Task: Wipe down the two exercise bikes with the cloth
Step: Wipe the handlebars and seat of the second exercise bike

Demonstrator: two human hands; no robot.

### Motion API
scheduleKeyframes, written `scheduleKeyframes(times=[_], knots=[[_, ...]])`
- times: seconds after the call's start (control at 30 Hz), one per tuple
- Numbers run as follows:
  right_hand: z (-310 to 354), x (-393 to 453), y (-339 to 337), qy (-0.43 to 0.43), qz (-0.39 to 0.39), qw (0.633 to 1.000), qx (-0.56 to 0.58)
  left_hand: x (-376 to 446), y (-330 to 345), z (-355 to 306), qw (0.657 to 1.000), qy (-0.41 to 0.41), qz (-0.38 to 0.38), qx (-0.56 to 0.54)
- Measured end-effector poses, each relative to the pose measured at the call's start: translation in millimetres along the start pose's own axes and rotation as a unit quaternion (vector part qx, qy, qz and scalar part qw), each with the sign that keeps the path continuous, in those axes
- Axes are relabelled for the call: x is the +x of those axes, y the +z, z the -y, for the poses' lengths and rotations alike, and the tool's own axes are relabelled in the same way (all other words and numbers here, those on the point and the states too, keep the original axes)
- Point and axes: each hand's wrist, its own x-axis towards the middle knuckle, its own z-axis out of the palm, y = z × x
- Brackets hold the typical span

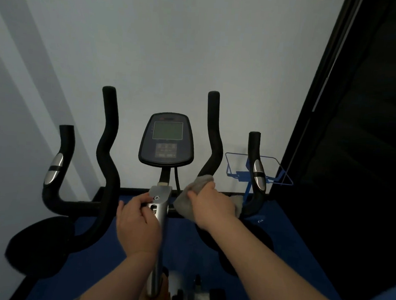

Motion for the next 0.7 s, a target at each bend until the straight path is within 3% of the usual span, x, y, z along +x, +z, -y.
scheduleKeyframes(times=[0.07, 0.1, 0.23, 0.3, 0.4, 0.5, 0.6, 0.7], knots=[[-11.7, -9.1, 7.0, -0.055, -0.039, 0.99, -0.127, 0.3, -0.4, 1.6, 1.0, 0.004, -0.004, -0.004], [-14.1, -6.8, 9.2, -0.056, -0.038, 0.989, -0.133, 1.2, -0.1, 2.0, 1.0, 0.006, -0.006, -0.003], [5.9, 19.0, -9.7, 0.075, 0.063, 0.988, 0.116, 0.5, 0.9, 0.8, 1.0, 0.023, -0.007, 0.005], [11.5, 26.2, -13.9, 0.108, 0.054, 0.974, 0.193, 1.0, -0.8, -2.0, 1.0, 0.028, -0.011, 0.004], [0.3, 2.6, -6.2, 0.008, 0.036, 0.997, 0.062, -0.6, -0.8, -2.6, 1.0, 0.001, -0.004, 0.005], [-16.7, -6.8, 8.5, -0.067, -0.011, 0.994, -0.082, 0.6, -0.3, 0.7, 1.0, 0.016, -0.013, -0.007], [-6.4, 7.4, 8.5, -0.039, 0.014, 0.997, -0.066, 1.3, 0.7, -0.7, 1.0, 0.021, -0.016, 0.001], [6.1, 22.9, 2.8, 0.041, 0.028, 0.998, 0.048, 0.7, -0.6, -2.9, 1.0, 0.015, -0.014, 0.003]])
